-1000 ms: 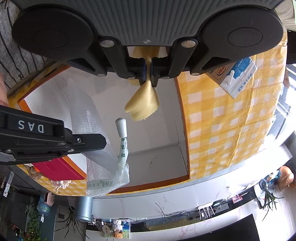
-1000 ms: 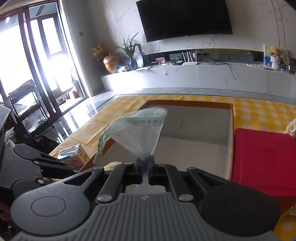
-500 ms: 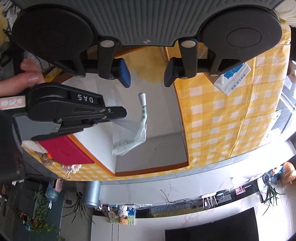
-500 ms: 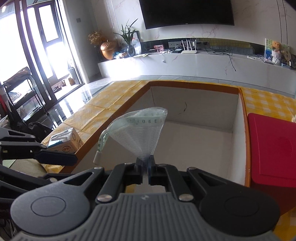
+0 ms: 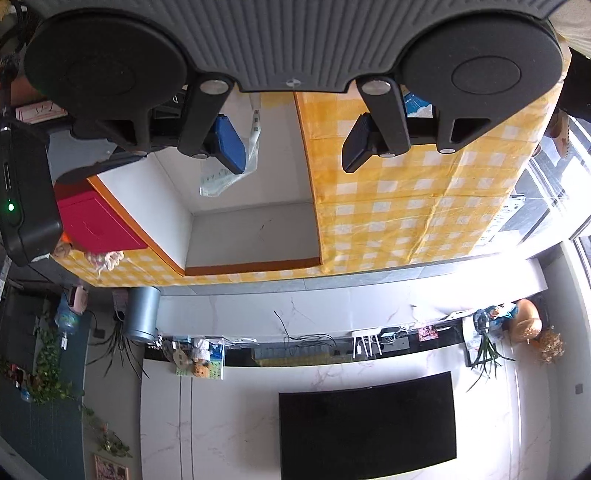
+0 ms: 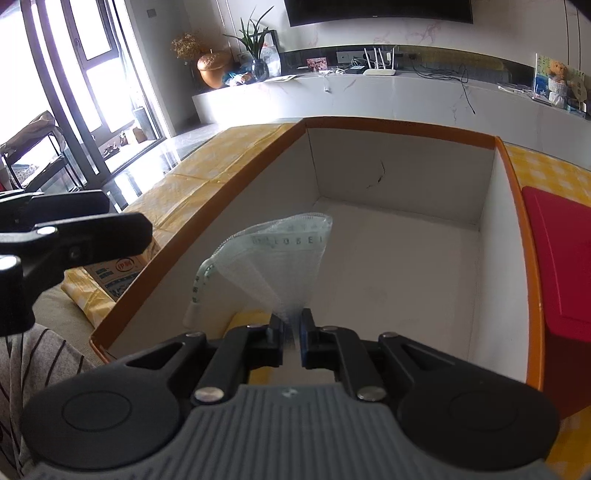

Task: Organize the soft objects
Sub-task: 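Open both grippers to drop the cloth and mesh bag into the white box, then withdraw both grippers from the white box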

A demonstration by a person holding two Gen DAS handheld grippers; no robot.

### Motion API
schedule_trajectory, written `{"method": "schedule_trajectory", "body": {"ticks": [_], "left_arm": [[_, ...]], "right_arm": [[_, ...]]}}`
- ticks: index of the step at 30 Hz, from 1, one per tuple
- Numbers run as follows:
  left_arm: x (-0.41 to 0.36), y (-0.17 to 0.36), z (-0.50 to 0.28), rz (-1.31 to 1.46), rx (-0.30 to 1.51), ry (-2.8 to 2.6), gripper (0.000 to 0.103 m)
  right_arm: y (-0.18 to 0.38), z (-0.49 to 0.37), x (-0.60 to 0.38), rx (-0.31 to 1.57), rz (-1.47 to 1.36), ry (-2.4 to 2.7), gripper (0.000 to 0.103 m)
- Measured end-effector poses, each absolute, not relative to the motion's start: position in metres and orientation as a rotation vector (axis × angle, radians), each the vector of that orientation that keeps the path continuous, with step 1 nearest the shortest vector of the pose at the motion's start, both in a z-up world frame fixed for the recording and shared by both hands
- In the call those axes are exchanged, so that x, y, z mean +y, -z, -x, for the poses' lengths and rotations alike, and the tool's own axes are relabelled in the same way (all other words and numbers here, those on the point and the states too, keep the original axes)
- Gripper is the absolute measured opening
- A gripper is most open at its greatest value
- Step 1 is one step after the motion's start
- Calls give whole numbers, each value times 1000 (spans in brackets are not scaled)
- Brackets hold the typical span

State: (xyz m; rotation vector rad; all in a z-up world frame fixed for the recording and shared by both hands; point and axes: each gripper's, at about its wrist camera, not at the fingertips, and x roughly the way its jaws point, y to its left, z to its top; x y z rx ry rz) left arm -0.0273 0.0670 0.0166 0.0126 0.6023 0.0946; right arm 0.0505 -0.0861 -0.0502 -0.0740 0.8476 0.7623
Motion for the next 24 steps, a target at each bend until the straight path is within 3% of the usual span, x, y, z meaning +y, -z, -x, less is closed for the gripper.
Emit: {"method": "schedule_trajectory", "body": {"ticks": [3, 4, 5, 6, 7, 8, 24], "left_arm": [[71, -15, 27, 15, 592, -102, 71], [71, -15, 26, 21, 596, -101, 71], [73, -13, 27, 24, 602, -99, 73], [74, -11, 27, 16, 614, -95, 74], [73, -9, 27, 1, 625, -93, 75], [72, -7, 27, -9, 625, -99, 74], [81, -11, 31, 48, 585, -152, 75]], "right_arm": [[49, -51, -85, 853, 71, -769, 8], [49, -51, -86, 860, 60, -773, 15], [48, -51, -88, 865, 52, -778, 37], [47, -51, -88, 864, 52, -794, 49], [43, -48, -88, 852, 56, -824, 72], [42, -45, -87, 835, 59, -843, 85], [23, -40, -101, 749, 42, -825, 93]]}}
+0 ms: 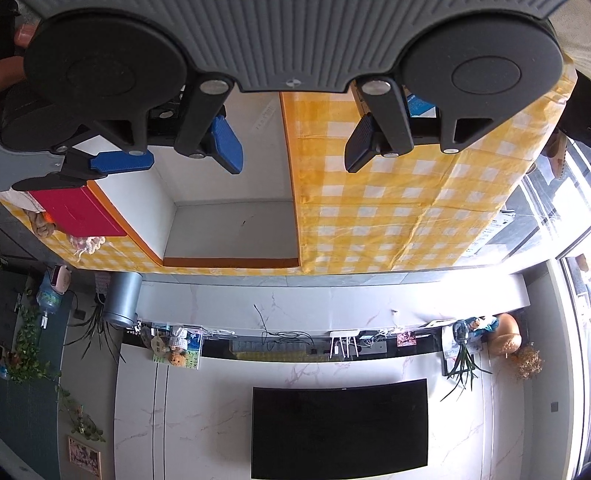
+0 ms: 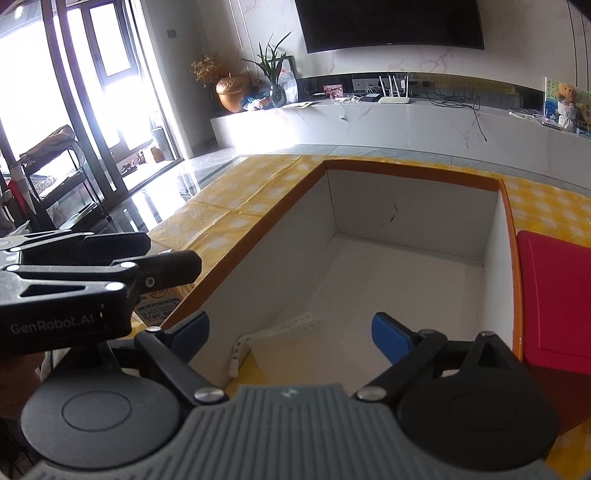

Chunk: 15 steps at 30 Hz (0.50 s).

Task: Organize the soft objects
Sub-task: 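Withdraw both grippers from the white box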

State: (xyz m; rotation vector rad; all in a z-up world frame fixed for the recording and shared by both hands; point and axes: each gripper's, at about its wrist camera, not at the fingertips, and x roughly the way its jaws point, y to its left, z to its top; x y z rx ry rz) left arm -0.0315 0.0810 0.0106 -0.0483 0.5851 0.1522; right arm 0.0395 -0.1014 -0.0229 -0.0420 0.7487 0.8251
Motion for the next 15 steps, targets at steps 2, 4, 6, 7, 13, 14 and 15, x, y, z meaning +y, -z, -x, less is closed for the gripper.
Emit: {"method": "schedule_trajectory", "body": {"ticks": [2, 4, 6, 7, 13, 14, 15], "left_arm": [[81, -11, 32, 56, 579, -152, 75], [81, -12, 32, 62, 576, -153, 75], [82, -13, 33, 70, 572, -151, 75], [83, -13, 33, 75, 571, -152, 75], [86, -13, 32, 91, 581, -152, 75], [86, -14, 32, 96, 582, -155, 75], [86, -14, 32, 99, 580, -160, 75]], "right_arm": [[22, -38, -103, 738, 48, -818, 94], [20, -36, -106, 728, 51, -812, 95], [20, -36, -108, 722, 50, -811, 95], [19, -36, -110, 719, 48, -810, 95], [16, -33, -112, 703, 55, -815, 95], [15, -32, -112, 699, 57, -815, 95], [14, -31, -114, 697, 55, -818, 95]]}}
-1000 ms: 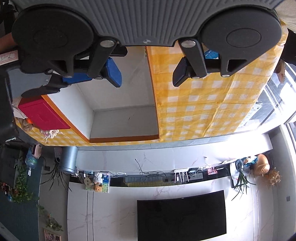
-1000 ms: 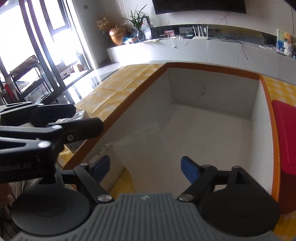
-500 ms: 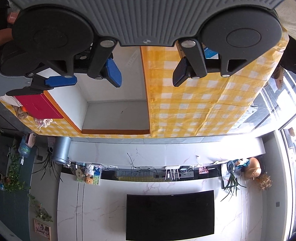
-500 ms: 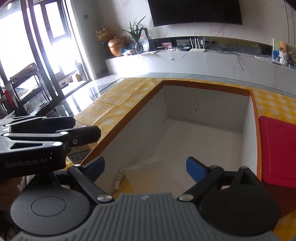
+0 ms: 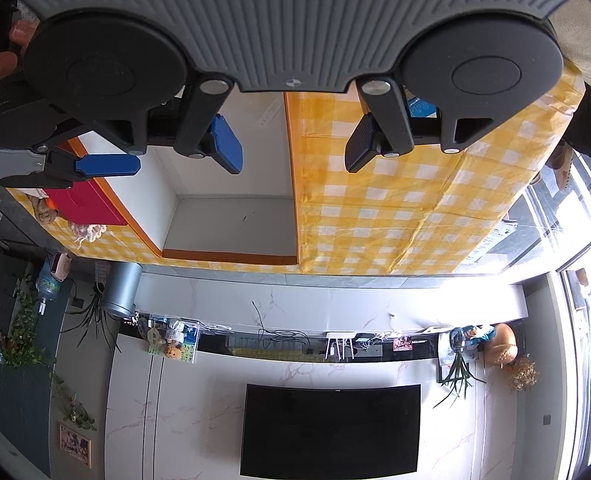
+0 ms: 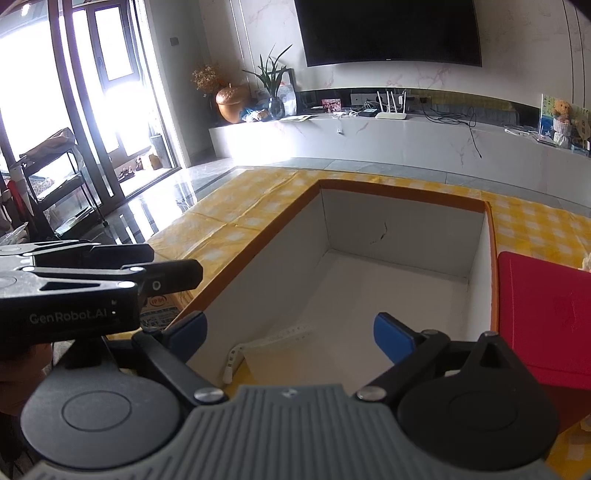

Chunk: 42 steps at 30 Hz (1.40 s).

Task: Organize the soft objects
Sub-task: 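Withdraw both grippers from the white box, then move the right gripper over the pile toward the yellow Deeger packet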

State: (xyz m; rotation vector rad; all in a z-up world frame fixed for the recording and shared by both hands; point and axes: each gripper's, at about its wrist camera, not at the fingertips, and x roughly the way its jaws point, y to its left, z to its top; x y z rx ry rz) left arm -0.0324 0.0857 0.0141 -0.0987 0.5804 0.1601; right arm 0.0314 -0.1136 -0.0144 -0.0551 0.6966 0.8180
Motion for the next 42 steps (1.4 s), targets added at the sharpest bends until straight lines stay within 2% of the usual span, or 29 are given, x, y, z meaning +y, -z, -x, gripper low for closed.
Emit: {"method": "schedule_trajectory", "body": {"ticks": [18, 30, 42], "left_arm": [[73, -39, 29, 99, 548, -174, 75], [26, -44, 10, 54, 596, -82, 75], [-35, -51, -14, -30, 648, 20, 75]], "right_arm": [[-13, -28, -161, 604, -11, -787, 95], [-32, -38, -269, 528, -111, -489, 96], [-20, -50, -386, 589, -134, -33, 97]]}}
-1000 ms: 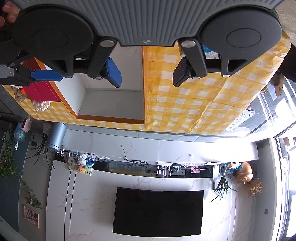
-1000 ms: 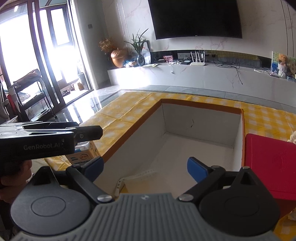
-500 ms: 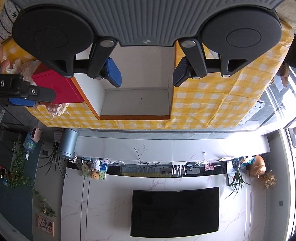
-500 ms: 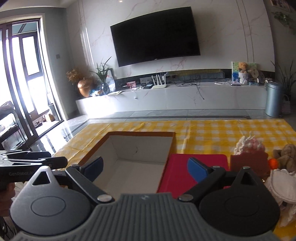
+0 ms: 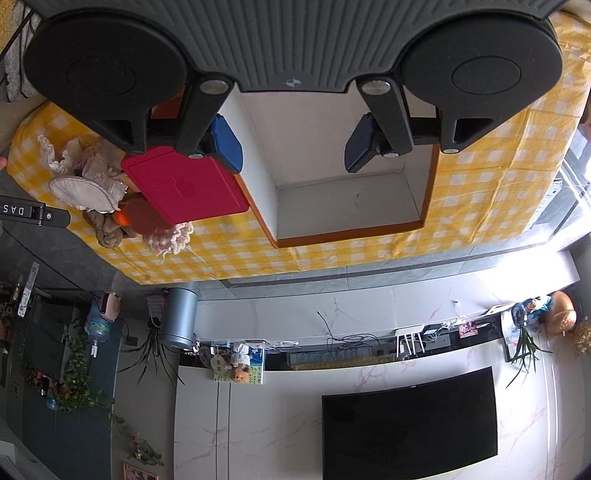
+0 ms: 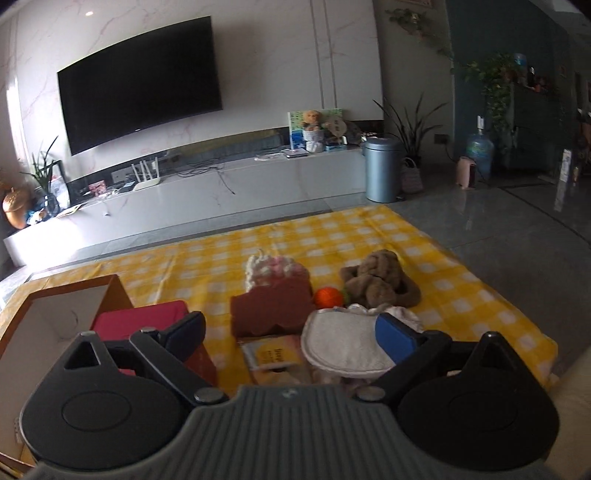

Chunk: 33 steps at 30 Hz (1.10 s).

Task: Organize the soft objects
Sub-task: 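Move the right gripper over the pile toward the yellow Deeger packet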

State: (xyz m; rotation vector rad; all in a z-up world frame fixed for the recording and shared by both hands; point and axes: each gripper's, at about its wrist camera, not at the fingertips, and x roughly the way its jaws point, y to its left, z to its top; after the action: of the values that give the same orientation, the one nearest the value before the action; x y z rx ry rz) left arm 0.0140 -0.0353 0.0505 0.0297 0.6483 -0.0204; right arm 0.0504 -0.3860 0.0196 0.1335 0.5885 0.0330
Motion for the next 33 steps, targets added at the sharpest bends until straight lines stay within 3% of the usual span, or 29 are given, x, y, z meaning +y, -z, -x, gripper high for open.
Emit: {"method": "schedule_trajectory", "body": {"ticks": [11, 22, 33], "left_arm": [[-109, -52, -43, -133, 685, 130, 75], [-163, -21, -98, -159, 857, 251, 75], [-158, -27, -95, -143, 853, 214, 75]], "right_arm": [[30, -93, -412, 816, -213, 56, 97], [67, -122, -431, 896, -355, 13, 94], [34, -110, -416, 696, -348, -122, 93]]}}
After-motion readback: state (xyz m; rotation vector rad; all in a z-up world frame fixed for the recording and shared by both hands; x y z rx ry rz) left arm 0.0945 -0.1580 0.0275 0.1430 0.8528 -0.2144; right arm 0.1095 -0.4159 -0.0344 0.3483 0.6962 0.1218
